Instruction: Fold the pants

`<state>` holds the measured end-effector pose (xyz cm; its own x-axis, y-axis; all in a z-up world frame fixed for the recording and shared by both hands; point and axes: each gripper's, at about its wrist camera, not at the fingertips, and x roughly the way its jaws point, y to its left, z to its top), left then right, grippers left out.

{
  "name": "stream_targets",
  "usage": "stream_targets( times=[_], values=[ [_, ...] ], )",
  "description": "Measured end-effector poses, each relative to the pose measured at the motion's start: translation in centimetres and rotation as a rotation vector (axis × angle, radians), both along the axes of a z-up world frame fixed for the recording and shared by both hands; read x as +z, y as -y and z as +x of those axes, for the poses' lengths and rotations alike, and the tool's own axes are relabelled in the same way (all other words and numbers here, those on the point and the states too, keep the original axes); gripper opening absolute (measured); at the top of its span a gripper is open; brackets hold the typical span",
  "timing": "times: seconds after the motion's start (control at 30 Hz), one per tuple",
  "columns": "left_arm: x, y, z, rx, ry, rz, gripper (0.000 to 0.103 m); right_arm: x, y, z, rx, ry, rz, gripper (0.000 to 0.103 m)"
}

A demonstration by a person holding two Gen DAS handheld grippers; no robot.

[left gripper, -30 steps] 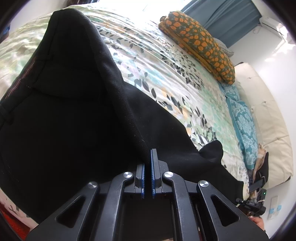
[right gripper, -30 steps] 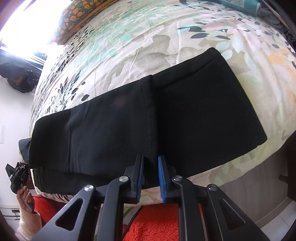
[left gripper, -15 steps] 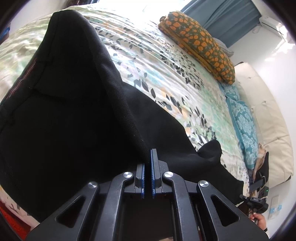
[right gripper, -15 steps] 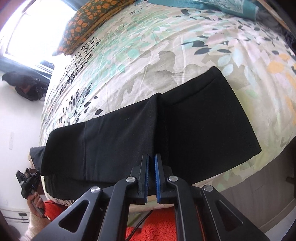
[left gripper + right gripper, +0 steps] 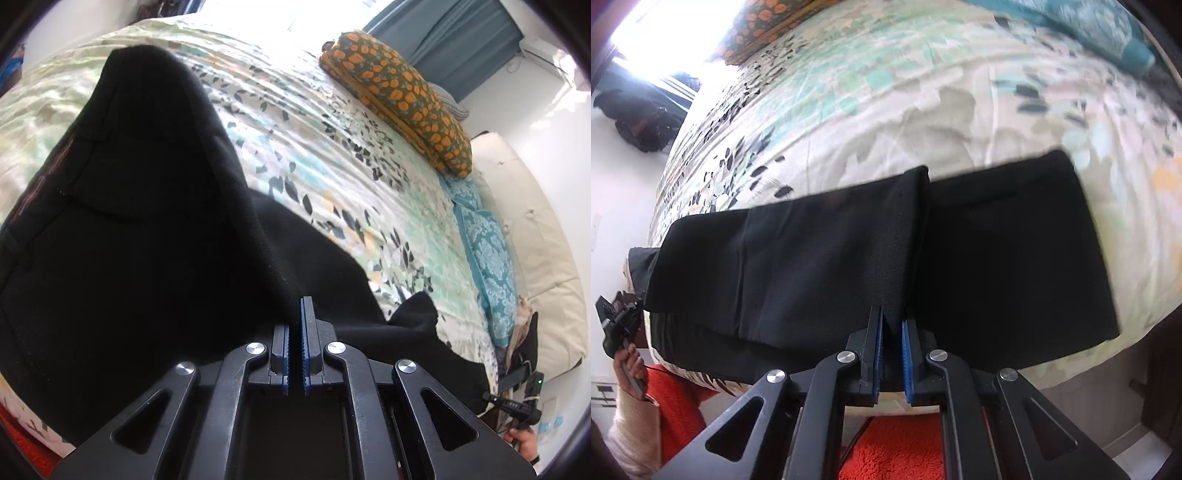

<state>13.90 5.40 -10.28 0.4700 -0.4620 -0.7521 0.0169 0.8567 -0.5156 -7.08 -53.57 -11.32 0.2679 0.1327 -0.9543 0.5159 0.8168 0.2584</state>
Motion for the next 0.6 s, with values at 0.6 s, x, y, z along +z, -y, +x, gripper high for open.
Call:
stream_targets(
  times=[0.6],
  values=[
    [-3.2, 8.5, -10.6, -0.226, -0.059, 0.153, 0.003, 0.3, 7.0, -5.9, -0.127, -0.088, -0.205, 0.004]
  ],
)
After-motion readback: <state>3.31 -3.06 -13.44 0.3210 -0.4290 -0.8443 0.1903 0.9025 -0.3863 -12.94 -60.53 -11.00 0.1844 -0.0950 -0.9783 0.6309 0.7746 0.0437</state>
